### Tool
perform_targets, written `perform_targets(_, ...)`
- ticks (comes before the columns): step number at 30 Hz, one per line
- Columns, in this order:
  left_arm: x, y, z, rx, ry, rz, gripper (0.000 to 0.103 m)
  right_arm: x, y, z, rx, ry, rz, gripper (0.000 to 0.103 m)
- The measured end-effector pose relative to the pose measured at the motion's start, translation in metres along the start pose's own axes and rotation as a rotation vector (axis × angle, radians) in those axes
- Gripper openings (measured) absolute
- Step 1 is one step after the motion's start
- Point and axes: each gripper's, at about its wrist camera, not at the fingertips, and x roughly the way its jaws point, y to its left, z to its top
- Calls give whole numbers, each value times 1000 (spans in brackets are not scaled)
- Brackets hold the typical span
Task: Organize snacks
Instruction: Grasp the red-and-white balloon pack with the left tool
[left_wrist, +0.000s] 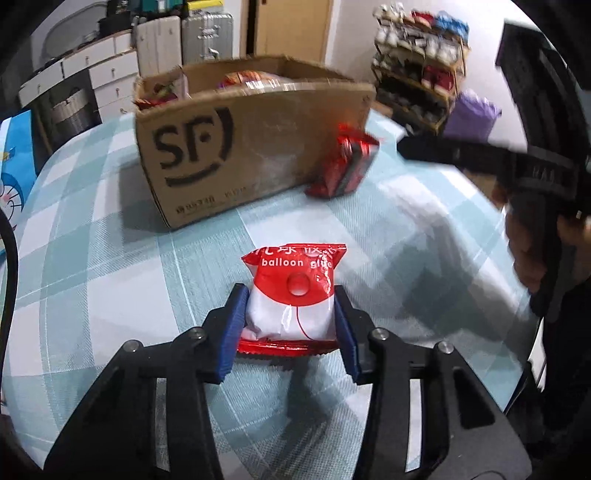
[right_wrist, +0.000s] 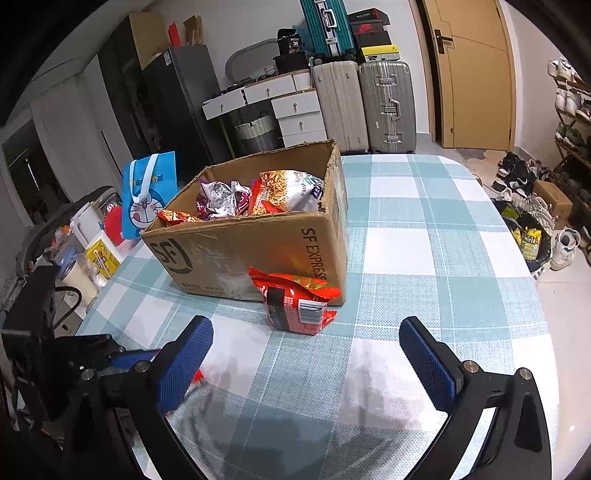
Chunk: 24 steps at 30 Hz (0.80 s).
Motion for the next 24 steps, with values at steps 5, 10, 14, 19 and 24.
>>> perform_targets(5,-11,12,7,-64,-61,24,42,5,-1,-2,-3,14,-28,102)
perform_targets(10,-22,26,9,-109,-105,53,42,18,-1,-7,-4,44,-56,102)
perform_targets(14,-26,37,12,-140,-127,73,42,29,-2,-12,0,68,-57,102)
perform_targets(19,-25,46,10,-170,-134,101,42,44,-1,-12,-5,89,-52,102)
perform_targets(24,-23,55,10,-192,-131,109,42,62,4,-6,6,108,-45,86)
